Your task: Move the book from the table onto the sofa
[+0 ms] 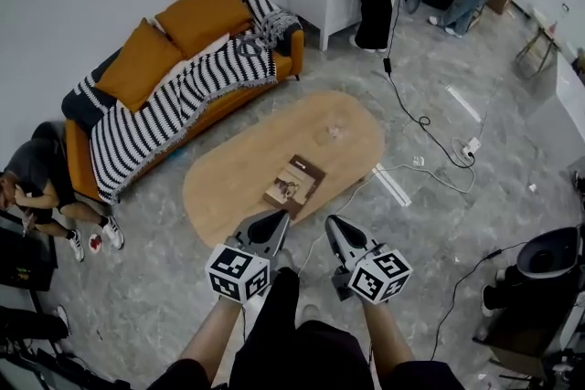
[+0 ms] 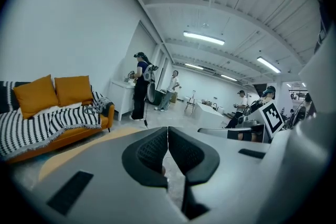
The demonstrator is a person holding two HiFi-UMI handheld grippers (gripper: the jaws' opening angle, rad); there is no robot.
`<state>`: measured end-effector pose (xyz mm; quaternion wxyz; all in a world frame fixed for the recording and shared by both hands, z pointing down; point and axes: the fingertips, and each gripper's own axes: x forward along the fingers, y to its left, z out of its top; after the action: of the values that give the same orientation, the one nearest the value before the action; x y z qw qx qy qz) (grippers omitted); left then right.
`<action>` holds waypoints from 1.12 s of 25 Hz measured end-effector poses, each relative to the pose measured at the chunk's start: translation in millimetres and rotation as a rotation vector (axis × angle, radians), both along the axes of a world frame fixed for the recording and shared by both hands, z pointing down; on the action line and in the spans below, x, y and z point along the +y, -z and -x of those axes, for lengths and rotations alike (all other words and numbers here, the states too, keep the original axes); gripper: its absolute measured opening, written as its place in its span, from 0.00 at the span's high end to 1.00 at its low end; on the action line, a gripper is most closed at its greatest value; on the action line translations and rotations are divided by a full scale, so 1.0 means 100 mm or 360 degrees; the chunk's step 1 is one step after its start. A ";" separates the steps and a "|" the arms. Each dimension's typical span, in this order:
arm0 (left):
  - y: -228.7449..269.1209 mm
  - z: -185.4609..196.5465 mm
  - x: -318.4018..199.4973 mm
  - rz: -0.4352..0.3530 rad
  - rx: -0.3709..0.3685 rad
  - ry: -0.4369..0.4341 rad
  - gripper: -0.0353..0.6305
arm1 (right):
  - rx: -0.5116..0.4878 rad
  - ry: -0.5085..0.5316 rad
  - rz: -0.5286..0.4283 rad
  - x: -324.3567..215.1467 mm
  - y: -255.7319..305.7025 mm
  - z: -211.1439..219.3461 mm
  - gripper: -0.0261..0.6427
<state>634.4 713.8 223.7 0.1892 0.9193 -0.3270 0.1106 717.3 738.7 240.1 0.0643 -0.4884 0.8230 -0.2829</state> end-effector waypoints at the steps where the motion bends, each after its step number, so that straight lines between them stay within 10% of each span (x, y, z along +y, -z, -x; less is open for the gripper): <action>1: -0.01 0.01 -0.10 0.0009 0.0001 -0.0007 0.92 | 0.0002 -0.0006 0.0010 -0.10 -0.01 0.02 0.93; 28: -0.74 -0.09 -1.60 0.0276 -0.0013 -0.0077 0.92 | 0.0002 -0.0104 0.0256 -1.52 -0.67 -0.12 0.93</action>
<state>643.5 553.8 298.2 0.2641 0.9066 -0.2946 0.1468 729.1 586.5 307.6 0.0334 -0.5187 0.7813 -0.3457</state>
